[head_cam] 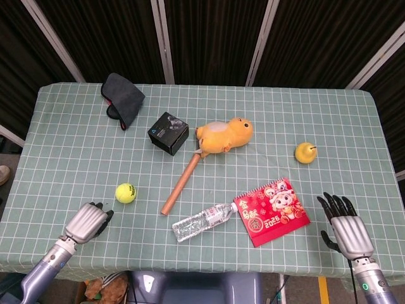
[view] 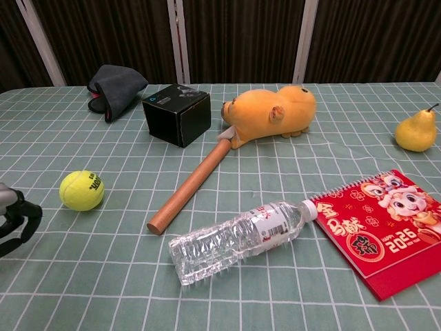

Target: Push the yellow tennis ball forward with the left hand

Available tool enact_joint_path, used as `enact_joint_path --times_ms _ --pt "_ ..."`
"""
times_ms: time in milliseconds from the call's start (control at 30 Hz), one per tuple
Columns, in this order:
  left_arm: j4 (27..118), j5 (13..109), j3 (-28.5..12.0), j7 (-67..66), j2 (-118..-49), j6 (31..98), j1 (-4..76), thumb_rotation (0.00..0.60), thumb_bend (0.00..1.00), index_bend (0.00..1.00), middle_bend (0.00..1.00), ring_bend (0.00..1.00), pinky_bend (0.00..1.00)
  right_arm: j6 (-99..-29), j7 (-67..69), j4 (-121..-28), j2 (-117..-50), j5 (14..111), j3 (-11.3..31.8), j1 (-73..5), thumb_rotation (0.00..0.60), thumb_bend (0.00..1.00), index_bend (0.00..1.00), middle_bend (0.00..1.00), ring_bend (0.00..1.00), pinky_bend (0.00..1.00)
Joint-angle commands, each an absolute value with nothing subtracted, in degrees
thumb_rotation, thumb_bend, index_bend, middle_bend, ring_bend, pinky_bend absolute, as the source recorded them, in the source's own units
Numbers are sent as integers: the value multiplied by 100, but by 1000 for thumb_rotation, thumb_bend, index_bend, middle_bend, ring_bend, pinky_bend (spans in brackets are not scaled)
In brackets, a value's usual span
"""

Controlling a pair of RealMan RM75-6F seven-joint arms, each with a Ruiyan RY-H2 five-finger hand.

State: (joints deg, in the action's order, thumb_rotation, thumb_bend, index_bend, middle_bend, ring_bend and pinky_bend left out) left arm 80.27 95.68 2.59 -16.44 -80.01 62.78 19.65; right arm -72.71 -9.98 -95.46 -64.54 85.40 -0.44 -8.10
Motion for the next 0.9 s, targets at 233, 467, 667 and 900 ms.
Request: enact_joint_path --times_ms 233,467,667,900 --pt "8125 9110 91 -1739 -8090 5814 2280 600 453 603 822 487 649 -7182 -830 -9493 -6398 8399 20 -875 600 426 0 0 0 0" --pt "8083 8882 2 -1775 -8173 5552 2462 600 453 603 819 487 649 -7223 -735 -9464 -6377 8380 25 -862 600 426 0 0 0 0" --pt "8037 8639 -123 -1836 -8243 5270 2672 600 453 597 812 487 650 -7248 -628 -9405 -6370 8359 43 -862 600 426 0 0 0 0" --pt "8006 8521 -206 -1826 -8312 5140 2847 600 453 592 806 485 650 -7183 -575 -9353 -6370 8290 78 -908 600 425 0 0 0 0"
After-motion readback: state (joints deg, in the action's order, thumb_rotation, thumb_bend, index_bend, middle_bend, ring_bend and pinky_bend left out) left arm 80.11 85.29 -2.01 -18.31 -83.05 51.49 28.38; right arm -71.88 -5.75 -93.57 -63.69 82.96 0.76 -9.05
